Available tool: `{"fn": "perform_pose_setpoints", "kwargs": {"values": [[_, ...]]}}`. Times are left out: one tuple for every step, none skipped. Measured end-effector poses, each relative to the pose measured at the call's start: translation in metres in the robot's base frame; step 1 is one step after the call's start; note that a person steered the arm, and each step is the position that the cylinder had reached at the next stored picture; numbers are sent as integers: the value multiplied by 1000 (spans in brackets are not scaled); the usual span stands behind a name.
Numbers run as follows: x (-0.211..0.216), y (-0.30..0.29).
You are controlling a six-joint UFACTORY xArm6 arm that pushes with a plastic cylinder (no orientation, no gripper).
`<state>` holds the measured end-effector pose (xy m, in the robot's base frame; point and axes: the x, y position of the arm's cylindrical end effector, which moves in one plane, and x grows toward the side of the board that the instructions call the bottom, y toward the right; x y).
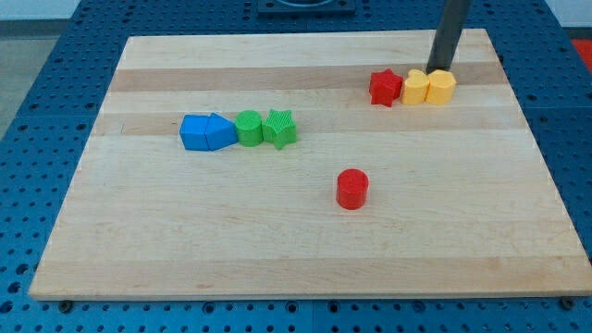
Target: Move your arm below red circle
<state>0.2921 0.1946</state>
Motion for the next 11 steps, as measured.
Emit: {"fn": "perform_pose_setpoints", "kwargs": {"values": [[0,0],[-2,6],[-4,33],[-4,62],[21,65],[56,64],[90,57],[131,33],[171,1],[216,-25],[253,-54]]}}
